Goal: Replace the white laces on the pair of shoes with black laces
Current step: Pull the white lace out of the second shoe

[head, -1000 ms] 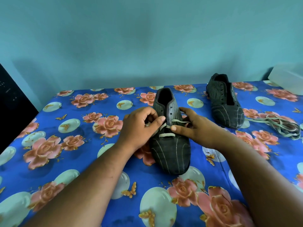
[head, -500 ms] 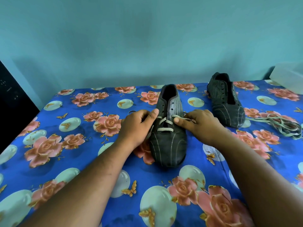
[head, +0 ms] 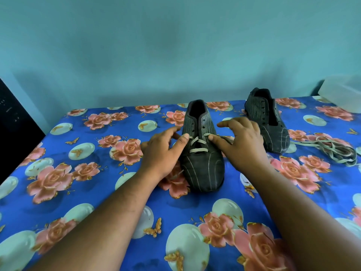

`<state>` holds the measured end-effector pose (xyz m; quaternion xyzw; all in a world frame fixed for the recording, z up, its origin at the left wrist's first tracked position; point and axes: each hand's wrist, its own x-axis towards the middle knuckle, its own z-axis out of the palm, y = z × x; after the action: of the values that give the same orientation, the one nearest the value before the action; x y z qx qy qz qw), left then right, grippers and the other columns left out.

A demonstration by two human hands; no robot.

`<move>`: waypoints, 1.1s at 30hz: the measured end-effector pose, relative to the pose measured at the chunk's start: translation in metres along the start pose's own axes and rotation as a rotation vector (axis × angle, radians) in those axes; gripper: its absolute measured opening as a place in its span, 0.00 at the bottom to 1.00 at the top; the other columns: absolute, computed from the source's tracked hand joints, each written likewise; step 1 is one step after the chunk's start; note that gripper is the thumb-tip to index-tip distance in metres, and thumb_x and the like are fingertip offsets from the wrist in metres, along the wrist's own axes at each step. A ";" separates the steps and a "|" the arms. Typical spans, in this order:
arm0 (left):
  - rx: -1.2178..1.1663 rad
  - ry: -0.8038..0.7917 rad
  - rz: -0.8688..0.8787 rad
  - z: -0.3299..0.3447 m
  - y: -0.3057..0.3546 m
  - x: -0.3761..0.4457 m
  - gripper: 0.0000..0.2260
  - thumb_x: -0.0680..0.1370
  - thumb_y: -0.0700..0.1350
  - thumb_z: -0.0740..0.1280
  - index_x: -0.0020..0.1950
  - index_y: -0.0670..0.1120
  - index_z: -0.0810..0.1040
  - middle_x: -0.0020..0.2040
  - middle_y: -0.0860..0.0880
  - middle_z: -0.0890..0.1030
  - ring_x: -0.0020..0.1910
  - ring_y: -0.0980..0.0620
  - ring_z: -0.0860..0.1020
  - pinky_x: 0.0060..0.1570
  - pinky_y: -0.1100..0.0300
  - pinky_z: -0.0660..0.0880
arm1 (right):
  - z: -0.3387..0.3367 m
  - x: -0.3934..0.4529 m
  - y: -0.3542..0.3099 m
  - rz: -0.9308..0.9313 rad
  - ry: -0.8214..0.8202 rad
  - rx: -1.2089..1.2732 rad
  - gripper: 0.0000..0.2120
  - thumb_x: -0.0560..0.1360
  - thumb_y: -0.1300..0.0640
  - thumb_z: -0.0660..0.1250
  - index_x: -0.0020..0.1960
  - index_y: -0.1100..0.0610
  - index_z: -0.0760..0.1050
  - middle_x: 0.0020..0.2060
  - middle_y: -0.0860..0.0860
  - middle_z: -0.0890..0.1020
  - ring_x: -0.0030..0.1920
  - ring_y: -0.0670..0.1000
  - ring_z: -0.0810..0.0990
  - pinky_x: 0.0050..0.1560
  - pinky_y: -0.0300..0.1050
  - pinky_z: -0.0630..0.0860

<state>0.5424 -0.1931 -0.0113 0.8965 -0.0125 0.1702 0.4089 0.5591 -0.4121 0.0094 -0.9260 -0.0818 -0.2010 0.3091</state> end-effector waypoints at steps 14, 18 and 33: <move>0.052 -0.171 0.184 0.002 0.002 -0.007 0.40 0.71 0.73 0.60 0.80 0.60 0.61 0.80 0.60 0.61 0.79 0.61 0.57 0.77 0.50 0.51 | 0.005 -0.006 -0.016 -0.242 -0.110 0.203 0.03 0.74 0.50 0.74 0.42 0.48 0.84 0.32 0.43 0.80 0.36 0.42 0.75 0.39 0.47 0.71; 0.066 -0.153 0.168 0.003 0.003 -0.007 0.41 0.69 0.74 0.60 0.80 0.59 0.62 0.80 0.58 0.63 0.78 0.58 0.59 0.77 0.50 0.52 | 0.004 -0.009 -0.020 0.038 -0.300 0.449 0.05 0.77 0.54 0.71 0.42 0.51 0.81 0.34 0.53 0.82 0.34 0.45 0.75 0.39 0.49 0.75; 0.109 -0.141 0.156 0.001 0.008 -0.007 0.42 0.67 0.75 0.59 0.79 0.60 0.63 0.79 0.58 0.65 0.77 0.58 0.59 0.69 0.59 0.50 | -0.003 -0.008 -0.022 -0.024 -0.253 0.415 0.04 0.75 0.51 0.76 0.41 0.46 0.84 0.37 0.46 0.85 0.39 0.49 0.83 0.45 0.55 0.82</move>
<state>0.5346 -0.2001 -0.0086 0.9234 -0.1020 0.1383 0.3432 0.5448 -0.3965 0.0204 -0.8593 -0.1705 -0.0658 0.4777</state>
